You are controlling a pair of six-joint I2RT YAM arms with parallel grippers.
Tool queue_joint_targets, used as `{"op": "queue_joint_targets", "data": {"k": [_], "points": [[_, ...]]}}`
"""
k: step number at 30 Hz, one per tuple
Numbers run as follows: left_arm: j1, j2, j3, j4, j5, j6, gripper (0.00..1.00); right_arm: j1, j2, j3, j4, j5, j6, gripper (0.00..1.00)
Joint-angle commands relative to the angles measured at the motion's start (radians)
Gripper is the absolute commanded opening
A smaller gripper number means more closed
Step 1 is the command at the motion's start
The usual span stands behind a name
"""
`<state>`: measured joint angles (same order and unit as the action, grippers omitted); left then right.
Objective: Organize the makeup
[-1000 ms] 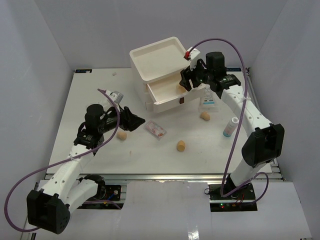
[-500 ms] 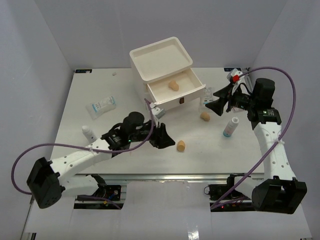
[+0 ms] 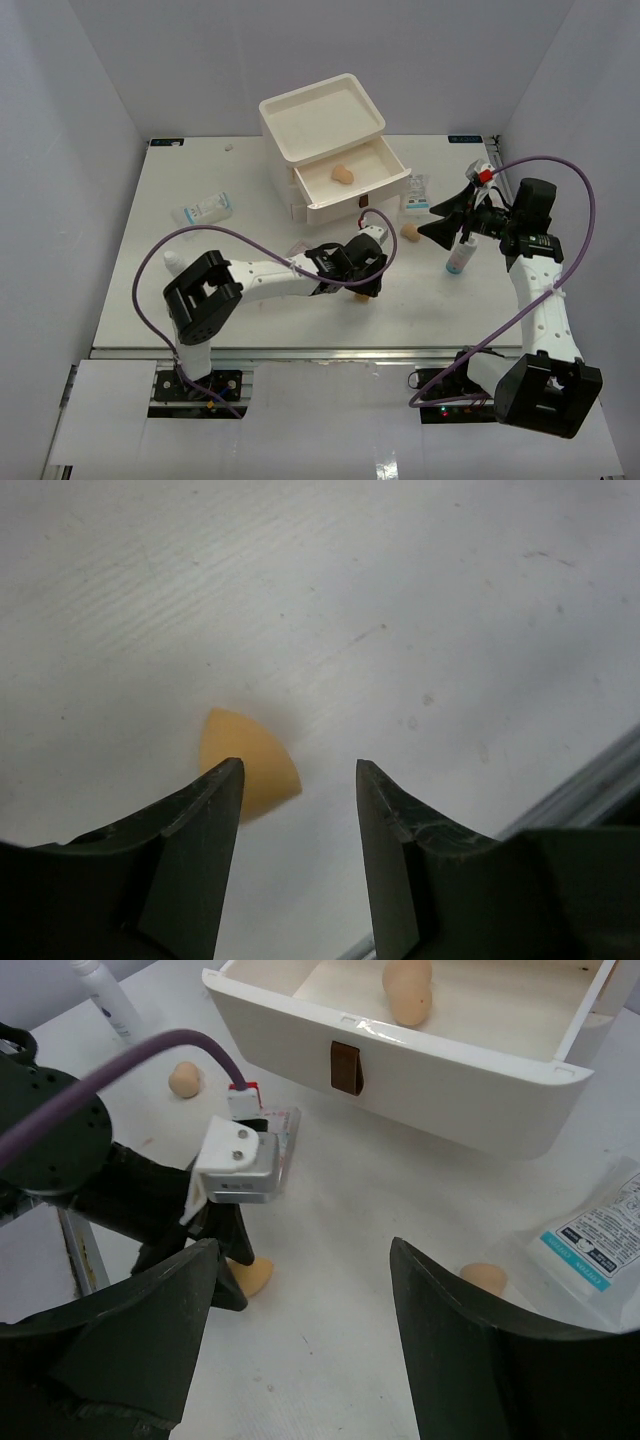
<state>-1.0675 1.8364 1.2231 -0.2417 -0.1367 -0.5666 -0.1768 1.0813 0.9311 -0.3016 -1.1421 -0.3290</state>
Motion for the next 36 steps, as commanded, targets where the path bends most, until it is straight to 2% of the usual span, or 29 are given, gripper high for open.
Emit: {"op": "queue_joint_targets", "data": {"k": [1,8,10,12,16,20,22,33,36], "points": [[-0.014,0.078,0.119,-0.133,-0.153,-0.006,0.61,-0.030,-0.006,-0.023,0.036,-0.067,-0.010,0.76],[-0.040,0.124,0.141,-0.198,-0.210,0.006,0.58,-0.056,-0.006,-0.029,0.036,-0.091,-0.009,0.76],[-0.046,0.121,0.128,-0.215,-0.224,0.008,0.54,-0.059,-0.004,-0.029,0.036,-0.095,-0.008,0.76],[-0.054,0.115,0.117,-0.225,-0.236,0.013,0.45,-0.059,0.001,-0.030,0.036,-0.096,-0.007,0.75],[-0.061,0.097,0.092,-0.239,-0.244,0.019,0.34,-0.063,0.003,-0.031,0.036,-0.100,-0.005,0.75],[-0.063,0.065,0.067,-0.242,-0.239,0.022,0.09,-0.066,0.003,-0.031,0.036,-0.100,-0.005,0.75],[-0.067,0.032,0.066,-0.242,-0.235,0.031,0.00,-0.068,0.002,-0.032,0.036,-0.100,-0.004,0.75],[-0.060,-0.249,0.178,-0.222,-0.244,0.117,0.00,-0.084,-0.009,-0.031,0.035,-0.085,-0.007,0.75],[-0.004,-0.290,0.225,-0.206,-0.245,0.163,0.00,-0.087,-0.015,-0.031,0.036,-0.079,-0.009,0.75]]}}
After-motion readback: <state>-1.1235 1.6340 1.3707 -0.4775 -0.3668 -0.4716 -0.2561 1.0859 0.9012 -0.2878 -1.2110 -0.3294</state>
